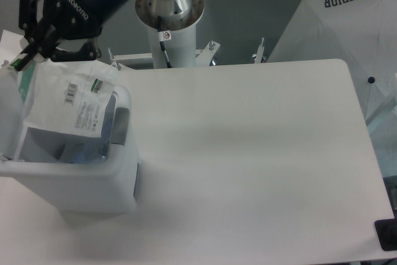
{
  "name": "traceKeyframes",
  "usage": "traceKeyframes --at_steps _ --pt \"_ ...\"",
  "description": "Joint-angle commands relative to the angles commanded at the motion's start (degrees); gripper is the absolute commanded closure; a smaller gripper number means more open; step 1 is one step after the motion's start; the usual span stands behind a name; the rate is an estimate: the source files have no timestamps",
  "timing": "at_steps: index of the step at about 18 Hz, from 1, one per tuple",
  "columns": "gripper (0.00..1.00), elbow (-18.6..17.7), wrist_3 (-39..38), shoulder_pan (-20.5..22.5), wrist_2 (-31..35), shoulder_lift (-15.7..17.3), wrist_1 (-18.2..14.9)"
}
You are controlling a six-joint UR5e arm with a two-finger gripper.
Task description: Place the trash in the trash can
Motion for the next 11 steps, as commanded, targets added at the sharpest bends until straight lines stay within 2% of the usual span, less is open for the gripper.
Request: traceKeyframes --at_steps 1,2,5,11 --pt "0.48 -0.6 0.0 -0.3 0.0 -0.3 1.5" --pt "0.38 -1.1 0.0 -0.3 0.0 -0.5 2.3" --pt "0.18 -1.8 0.1 -0.3 0.0 -0.6 2.6" --pt "0.06 -1.2 0.3 1.3 0.1 -2.3 3.4"
